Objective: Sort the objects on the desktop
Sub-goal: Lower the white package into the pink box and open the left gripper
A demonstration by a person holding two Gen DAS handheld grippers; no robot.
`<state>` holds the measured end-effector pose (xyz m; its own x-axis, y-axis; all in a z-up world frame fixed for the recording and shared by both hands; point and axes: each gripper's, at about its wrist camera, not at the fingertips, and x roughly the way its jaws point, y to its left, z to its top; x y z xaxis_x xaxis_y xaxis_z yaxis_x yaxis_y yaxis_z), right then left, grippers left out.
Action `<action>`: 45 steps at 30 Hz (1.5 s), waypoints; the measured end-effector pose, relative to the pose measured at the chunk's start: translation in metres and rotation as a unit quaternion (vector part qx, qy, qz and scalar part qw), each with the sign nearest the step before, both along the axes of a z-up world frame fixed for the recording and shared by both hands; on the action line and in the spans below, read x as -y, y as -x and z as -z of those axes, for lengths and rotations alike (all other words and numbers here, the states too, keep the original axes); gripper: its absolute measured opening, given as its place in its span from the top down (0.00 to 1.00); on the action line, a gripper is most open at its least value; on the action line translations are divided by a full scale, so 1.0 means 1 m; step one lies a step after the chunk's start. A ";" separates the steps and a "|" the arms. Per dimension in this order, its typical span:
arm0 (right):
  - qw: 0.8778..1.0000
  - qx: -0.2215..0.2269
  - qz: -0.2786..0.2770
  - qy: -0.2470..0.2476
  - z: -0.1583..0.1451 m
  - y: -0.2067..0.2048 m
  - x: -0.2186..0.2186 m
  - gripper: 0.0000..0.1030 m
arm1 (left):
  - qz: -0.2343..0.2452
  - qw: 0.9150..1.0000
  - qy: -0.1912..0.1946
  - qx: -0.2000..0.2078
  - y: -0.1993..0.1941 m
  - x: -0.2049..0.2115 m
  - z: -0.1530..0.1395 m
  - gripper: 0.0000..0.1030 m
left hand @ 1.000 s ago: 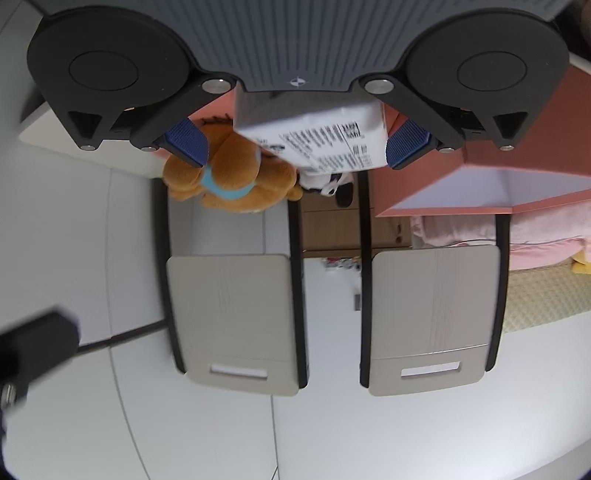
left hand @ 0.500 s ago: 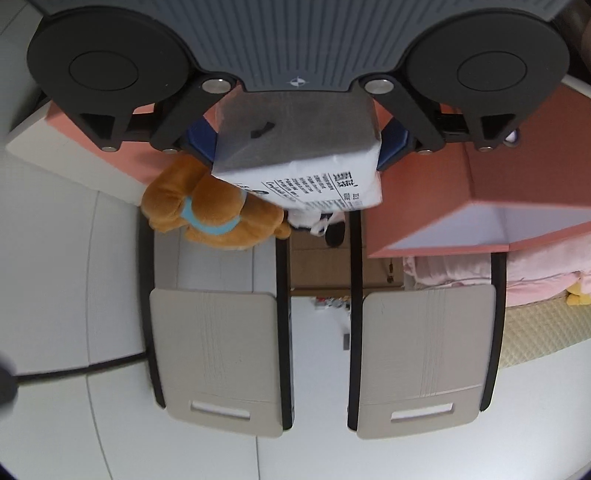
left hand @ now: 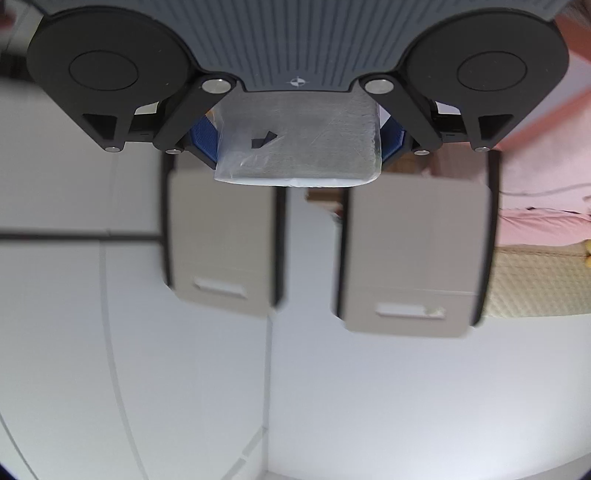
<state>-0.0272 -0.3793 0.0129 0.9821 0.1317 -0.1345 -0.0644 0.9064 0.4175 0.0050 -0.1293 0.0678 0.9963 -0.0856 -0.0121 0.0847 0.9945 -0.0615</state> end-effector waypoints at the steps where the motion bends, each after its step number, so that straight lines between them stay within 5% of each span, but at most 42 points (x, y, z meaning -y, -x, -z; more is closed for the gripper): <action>1: 1.000 -0.003 -0.009 0.003 0.001 -0.004 -0.005 0.00 | -0.006 1.000 0.003 0.001 -0.007 -0.012 -0.007 0.16; 5: 0.999 -0.017 -0.043 0.006 0.004 -0.020 -0.023 0.00 | -0.060 0.998 -0.007 -0.021 -0.052 -0.057 -0.021 0.15; 10: 0.996 -0.042 -0.073 -0.006 0.011 -0.045 -0.033 0.00 | -0.108 0.988 0.003 -0.110 -0.133 -0.112 -0.009 0.15; 19: 0.989 -0.081 -0.115 -0.042 0.025 -0.080 -0.037 0.00 | -0.147 0.955 -0.029 -0.256 -0.242 -0.159 0.033 0.15; 22: 0.987 -0.087 -0.128 -0.048 0.027 -0.085 -0.039 0.00 | -0.172 0.938 -0.023 -0.299 -0.256 -0.164 0.044 0.15; 25: 0.986 -0.091 -0.133 -0.051 0.029 -0.087 -0.039 0.00 | -0.167 0.931 -0.031 -0.323 -0.262 -0.167 0.054 0.14; 32: 0.982 -0.106 -0.145 -0.052 0.032 -0.090 -0.044 0.00 | -0.154 0.923 -0.029 -0.351 -0.249 -0.174 0.052 0.11; 37: 0.983 -0.106 -0.145 -0.047 0.031 -0.086 -0.049 0.00 | -0.151 0.925 -0.013 -0.349 -0.225 -0.180 0.047 0.09; 45: 0.985 -0.089 -0.145 -0.006 0.026 -0.079 -0.067 0.00 | -0.137 0.953 -0.004 -0.271 -0.158 -0.168 0.016 0.05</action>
